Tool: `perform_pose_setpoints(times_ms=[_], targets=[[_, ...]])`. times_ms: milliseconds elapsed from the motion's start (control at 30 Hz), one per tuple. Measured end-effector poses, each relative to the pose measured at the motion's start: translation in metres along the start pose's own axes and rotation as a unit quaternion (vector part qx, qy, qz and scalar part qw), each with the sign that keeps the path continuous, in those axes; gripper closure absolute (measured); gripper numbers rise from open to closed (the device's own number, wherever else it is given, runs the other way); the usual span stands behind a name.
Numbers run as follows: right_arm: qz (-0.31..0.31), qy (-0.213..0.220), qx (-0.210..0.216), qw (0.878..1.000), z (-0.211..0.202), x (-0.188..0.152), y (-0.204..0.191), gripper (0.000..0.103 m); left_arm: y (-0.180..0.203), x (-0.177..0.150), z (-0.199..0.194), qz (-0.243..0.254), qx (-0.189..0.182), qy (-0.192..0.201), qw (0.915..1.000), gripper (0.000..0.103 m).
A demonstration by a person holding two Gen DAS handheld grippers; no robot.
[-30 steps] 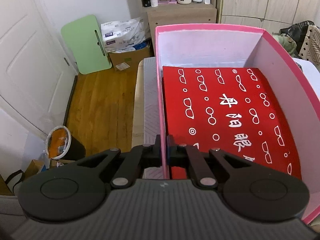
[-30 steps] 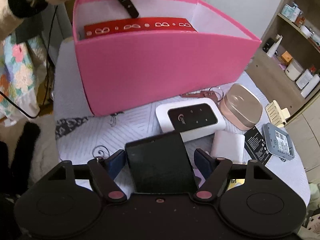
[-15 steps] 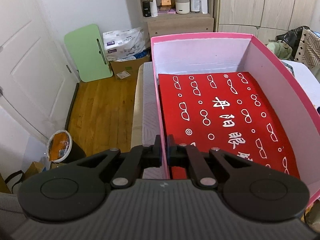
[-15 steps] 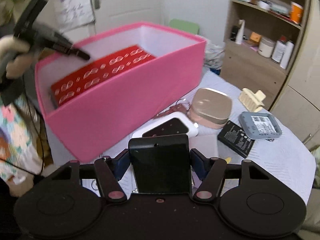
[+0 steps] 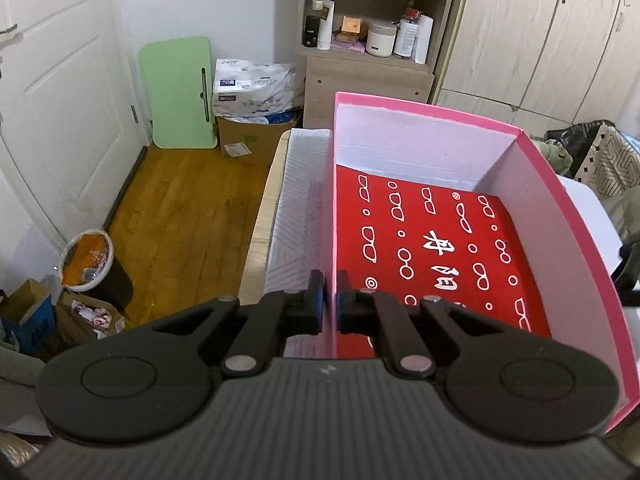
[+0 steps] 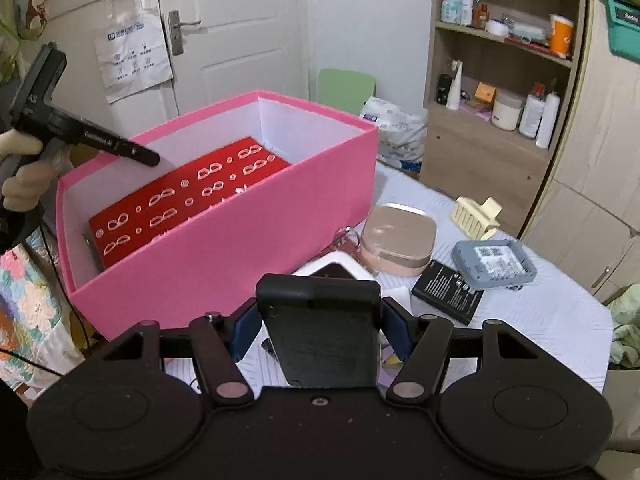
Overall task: Organize rigid objects
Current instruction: 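Lift the black phone case with the right tool and carry it over the box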
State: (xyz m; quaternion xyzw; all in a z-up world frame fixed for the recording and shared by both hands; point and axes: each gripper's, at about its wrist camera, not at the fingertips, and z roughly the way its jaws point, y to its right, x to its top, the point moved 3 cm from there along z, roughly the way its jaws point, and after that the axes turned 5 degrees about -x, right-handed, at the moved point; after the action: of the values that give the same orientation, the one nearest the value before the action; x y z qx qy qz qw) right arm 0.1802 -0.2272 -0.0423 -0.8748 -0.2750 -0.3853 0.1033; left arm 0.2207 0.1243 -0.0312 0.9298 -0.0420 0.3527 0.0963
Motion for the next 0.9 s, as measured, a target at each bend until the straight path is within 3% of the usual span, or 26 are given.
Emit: perform_pose_setpoints(times_ms=[100,167,333,467,633,800,900], targets=[[0.003,0.015,-0.008,1.000,-0.009,0.011,0.000,0.034,0.012,-0.007,-0.002,0.038,0.024,0.005,0.9990,0.101],[0.009,0.031,-0.017,0.999,-0.016,0.025,0.003,0.034,0.013,-0.010,0.001,0.046,0.029,-0.012,0.9985,0.101],[0.017,0.074,-0.014,0.997,-0.026,0.071,0.000,0.034,0.009,-0.014,-0.004,0.030,0.024,0.000,0.9993,0.101],[0.009,0.088,0.028,0.996,-0.013,0.112,-0.022,0.034,0.005,-0.020,-0.006,0.004,0.022,0.028,0.9993,0.100],[-0.004,0.062,0.063,0.996,0.042,0.152,-0.061,0.034,0.003,-0.022,-0.007,-0.020,0.017,0.050,0.9984,0.099],[0.010,0.026,0.027,0.999,0.114,0.171,-0.083,0.034,0.003,-0.015,-0.007,-0.008,0.013,0.041,0.9990,0.099],[0.033,0.022,0.009,0.999,0.150,0.176,-0.088,0.034,-0.001,-0.006,-0.002,-0.004,-0.002,0.015,0.9999,0.098]])
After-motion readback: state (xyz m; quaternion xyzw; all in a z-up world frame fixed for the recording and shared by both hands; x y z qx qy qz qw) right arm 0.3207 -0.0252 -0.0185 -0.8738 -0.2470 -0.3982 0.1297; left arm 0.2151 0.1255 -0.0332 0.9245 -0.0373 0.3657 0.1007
